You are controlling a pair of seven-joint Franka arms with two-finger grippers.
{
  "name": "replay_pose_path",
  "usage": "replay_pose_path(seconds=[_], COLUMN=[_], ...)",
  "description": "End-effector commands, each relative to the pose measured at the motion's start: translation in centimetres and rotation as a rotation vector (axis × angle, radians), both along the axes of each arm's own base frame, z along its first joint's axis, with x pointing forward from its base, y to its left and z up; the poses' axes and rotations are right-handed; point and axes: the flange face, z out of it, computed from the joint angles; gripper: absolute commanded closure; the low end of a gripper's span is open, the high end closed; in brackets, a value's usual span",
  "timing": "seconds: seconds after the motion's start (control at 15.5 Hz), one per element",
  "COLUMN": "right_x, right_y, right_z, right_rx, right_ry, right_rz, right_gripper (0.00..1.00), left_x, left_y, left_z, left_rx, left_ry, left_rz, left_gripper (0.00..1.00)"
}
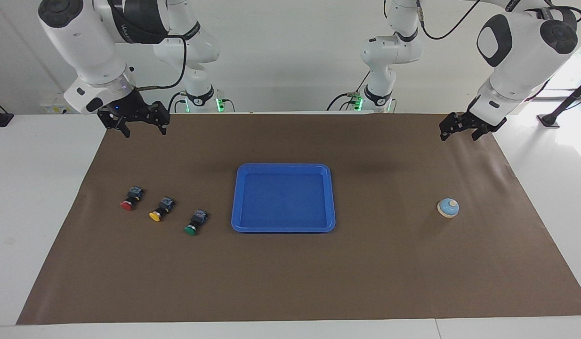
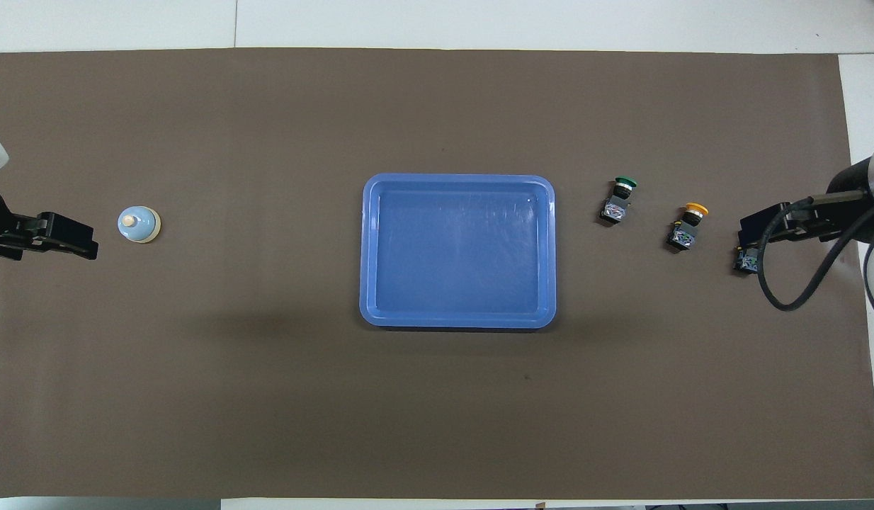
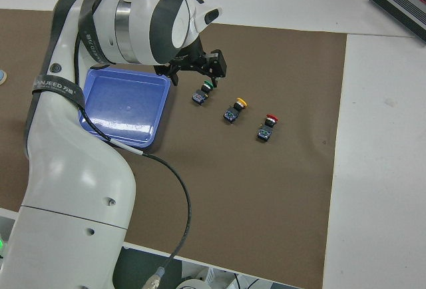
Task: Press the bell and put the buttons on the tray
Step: 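Draw the left gripper back from the bell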
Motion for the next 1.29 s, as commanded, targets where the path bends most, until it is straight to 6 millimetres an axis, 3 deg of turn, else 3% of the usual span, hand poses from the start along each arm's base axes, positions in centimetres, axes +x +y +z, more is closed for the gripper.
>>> replay_pose_path(seconds=[0.0,1.1,1.23], right_x=[-0.5,-0.5,-0.5], right_y=[-0.1,-0.2,-0.2], right_z=[0.4,0.4,0.3], right_rx=[0.013,0.013,0.013], right_ry=[0.006,0.006,0.008], right_rz=[-0.016,-0.018,-0.018], right_gripper=[0.0,0.0,0.0], left_x=[0.6,-0.7,-0.7], left_y=[-0.3,-0.6,0.1], left_z=[0.3,2.1,2.1], left_rx=[-0.007,-0.006,-0.006], left_ry=[0.032,0.0,0.0], left_rz=[0.016,0.006,0.018], left_gripper=[0.0,0.0,0.0])
